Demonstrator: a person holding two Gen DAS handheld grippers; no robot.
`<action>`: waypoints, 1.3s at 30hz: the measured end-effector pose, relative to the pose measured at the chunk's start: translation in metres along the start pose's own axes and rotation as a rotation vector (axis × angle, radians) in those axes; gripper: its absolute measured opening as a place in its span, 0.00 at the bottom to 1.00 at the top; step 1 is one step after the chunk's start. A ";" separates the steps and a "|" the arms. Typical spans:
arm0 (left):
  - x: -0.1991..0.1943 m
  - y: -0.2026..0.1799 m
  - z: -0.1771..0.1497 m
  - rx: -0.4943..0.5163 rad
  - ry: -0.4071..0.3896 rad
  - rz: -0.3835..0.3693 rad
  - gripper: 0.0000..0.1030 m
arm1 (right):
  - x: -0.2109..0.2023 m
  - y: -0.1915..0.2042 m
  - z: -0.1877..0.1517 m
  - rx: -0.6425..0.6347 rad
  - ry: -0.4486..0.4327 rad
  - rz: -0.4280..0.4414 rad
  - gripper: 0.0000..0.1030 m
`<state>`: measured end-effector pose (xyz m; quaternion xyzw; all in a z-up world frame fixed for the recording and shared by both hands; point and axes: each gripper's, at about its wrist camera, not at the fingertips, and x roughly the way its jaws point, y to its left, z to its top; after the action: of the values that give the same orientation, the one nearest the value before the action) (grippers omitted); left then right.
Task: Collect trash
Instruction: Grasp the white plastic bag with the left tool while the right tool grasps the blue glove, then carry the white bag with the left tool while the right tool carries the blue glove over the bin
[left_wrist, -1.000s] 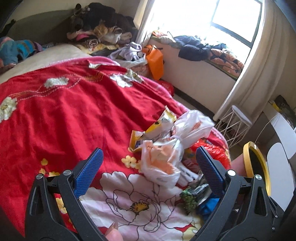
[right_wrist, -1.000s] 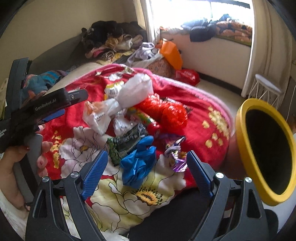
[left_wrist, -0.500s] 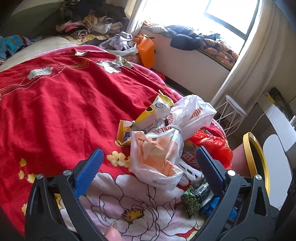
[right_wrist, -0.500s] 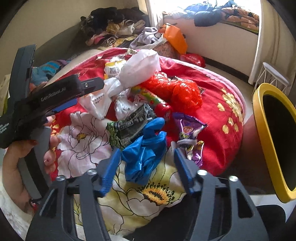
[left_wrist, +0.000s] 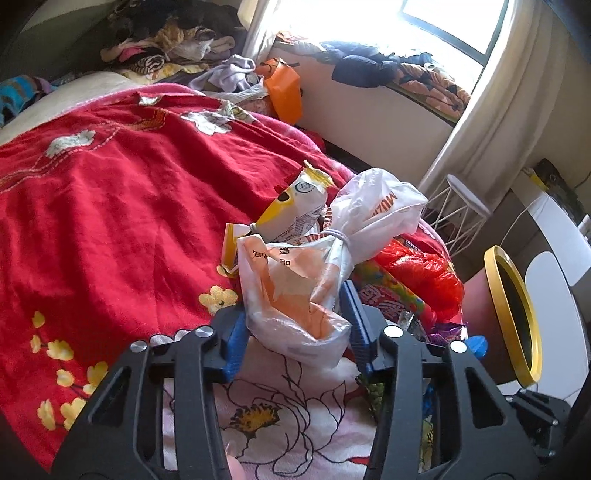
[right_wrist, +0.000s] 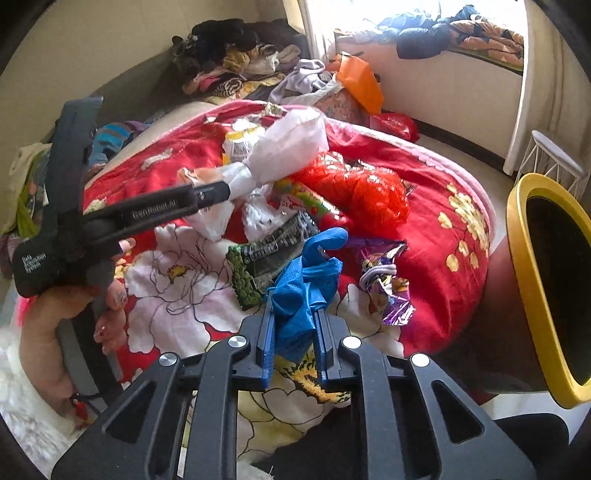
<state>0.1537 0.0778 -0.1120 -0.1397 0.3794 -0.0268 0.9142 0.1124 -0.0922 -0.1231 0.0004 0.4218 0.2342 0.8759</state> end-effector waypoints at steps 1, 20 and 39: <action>-0.002 -0.001 0.000 0.003 -0.005 -0.001 0.34 | -0.003 -0.001 -0.001 -0.001 -0.006 0.002 0.16; -0.065 -0.025 0.022 0.049 -0.153 -0.062 0.24 | -0.042 0.006 0.014 -0.058 -0.146 0.003 0.16; -0.081 -0.061 0.025 0.112 -0.171 -0.121 0.22 | -0.083 -0.026 0.027 0.026 -0.271 -0.028 0.16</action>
<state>0.1172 0.0380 -0.0226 -0.1129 0.2890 -0.0909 0.9463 0.0989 -0.1440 -0.0499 0.0374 0.3027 0.2142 0.9279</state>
